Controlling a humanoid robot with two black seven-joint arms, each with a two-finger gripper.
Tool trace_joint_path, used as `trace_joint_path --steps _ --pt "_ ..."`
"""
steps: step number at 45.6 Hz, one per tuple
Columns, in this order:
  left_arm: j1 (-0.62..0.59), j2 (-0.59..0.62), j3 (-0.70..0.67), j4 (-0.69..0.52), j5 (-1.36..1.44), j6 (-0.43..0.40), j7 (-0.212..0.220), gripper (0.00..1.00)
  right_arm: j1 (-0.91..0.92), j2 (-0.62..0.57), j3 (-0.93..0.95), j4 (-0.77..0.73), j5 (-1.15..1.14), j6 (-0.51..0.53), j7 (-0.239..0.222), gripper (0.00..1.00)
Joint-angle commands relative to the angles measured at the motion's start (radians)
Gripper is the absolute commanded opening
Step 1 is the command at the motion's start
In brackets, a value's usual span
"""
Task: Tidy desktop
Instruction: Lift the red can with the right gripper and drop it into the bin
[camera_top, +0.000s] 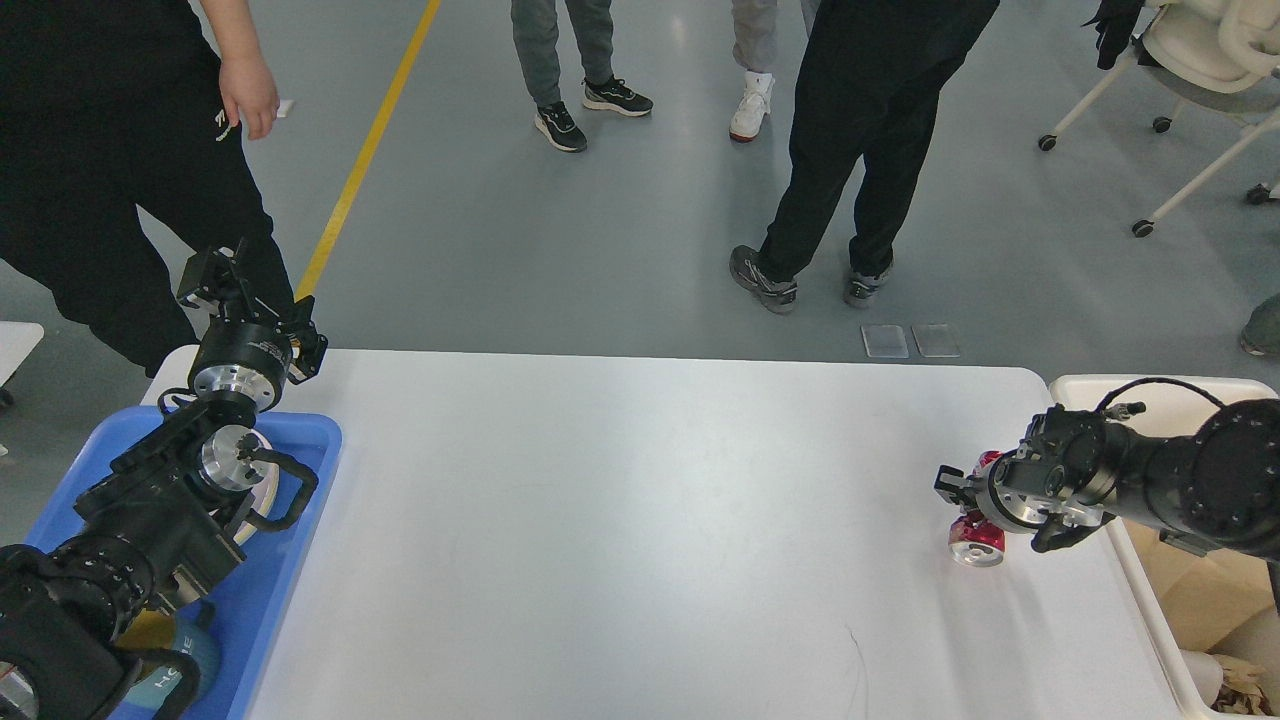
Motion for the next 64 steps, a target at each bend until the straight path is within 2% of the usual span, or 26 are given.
trace_joint_path --steps 1,7,12,22,27,31,36,40,49,55,64 --pt "0.0 -0.001 0.0 0.0 0.0 0.0 0.0 0.96 0.161 -0.087 0.002 0.143 0.0 0.011 0.001 0.0" --pt "0.0 -0.001 0.0 0.0 0.0 0.0 0.0 0.96 0.399 -0.193 0.003 0.315 0.0 0.065 0.001 0.0" --pt "0.0 0.0 0.0 0.0 0.0 0.0 0.0 0.96 0.603 -0.265 0.003 0.393 0.002 0.177 0.001 0.0" --pt "0.0 0.0 0.0 0.0 0.0 0.0 0.0 0.96 0.887 -0.332 0.002 0.402 0.008 0.462 0.004 0.0" --pt "0.0 0.0 0.0 0.0 0.0 0.0 0.0 0.96 0.953 -0.349 0.011 0.402 0.008 0.527 0.003 0.0" --pt "0.0 -0.001 0.0 0.0 0.0 0.0 0.0 0.96 0.964 -0.354 0.009 0.398 0.008 0.531 0.003 0.0" --pt "0.0 -0.001 0.0 0.0 0.0 0.0 0.0 0.96 0.935 -0.378 -0.015 0.369 0.006 0.492 0.003 0.0" --pt "0.0 -0.001 0.0 0.0 0.0 0.0 0.0 0.96 0.828 -0.415 -0.037 0.316 0.005 0.406 0.003 0.0" --pt "0.0 -0.001 0.0 0.0 0.0 0.0 0.0 0.96 0.478 -0.501 -0.037 0.172 0.003 0.107 0.003 0.0" --pt "0.0 0.0 0.0 0.0 0.0 0.0 0.0 0.96 0.251 -0.503 -0.011 0.082 0.008 -0.086 0.004 0.0" --pt "0.0 0.0 0.0 0.0 0.0 0.0 0.0 0.96 -0.047 -0.483 0.169 -0.116 0.006 -0.114 0.004 0.01"
